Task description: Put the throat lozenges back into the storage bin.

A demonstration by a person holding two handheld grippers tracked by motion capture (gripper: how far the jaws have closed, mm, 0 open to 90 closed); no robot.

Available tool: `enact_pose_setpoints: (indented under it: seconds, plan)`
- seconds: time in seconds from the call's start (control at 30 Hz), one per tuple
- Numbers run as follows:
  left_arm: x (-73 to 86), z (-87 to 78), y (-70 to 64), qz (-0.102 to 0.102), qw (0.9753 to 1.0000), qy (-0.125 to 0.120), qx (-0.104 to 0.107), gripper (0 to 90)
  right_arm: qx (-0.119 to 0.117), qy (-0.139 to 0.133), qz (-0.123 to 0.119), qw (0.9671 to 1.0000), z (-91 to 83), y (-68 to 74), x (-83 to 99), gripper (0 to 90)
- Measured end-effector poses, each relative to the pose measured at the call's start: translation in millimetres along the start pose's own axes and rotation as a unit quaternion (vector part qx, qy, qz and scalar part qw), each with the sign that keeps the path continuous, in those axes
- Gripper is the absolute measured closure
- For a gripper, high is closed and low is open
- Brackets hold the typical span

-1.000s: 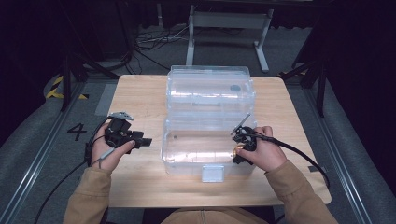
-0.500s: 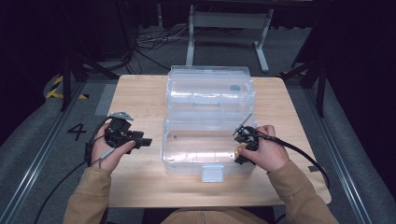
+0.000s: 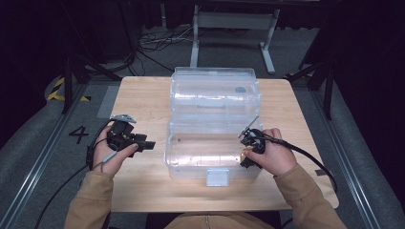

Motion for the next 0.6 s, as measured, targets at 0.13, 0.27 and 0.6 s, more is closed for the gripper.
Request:
enact_pose_setpoints:
  seconds: [0.13, 0.27, 0.6]
  plan:
    - [0.2, 0.6, -0.2, -0.001, 1.0000, 0.001, -0.001, 45.8, -0.006, -0.005, -0.003, 1.0000, -4.9, 0.0, 0.3, 20.0]
    - [0.5, 2.0, -0.5, 0.000, 1.0000, 0.005, 0.002, 45.8, -0.017, -0.001, -0.012, 0.9998, -5.9, 0.5, 1.6, 19.7]
    - [0.5, 1.5, 0.2, 0.000, 1.0000, 0.004, 0.000, 45.7, -0.019, 0.002, -0.017, 0.9997, -7.3, 0.5, 3.1, 22.1]
Point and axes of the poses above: each handheld gripper's, and its own axes: z roughly forward along the jaws, x roughly out of its underside, y roughly to its left, the point moved 8 cm from there along z, roughly forward along the jaws, and after that the axes turned 1 degree about -z, right-handed, at the moved point
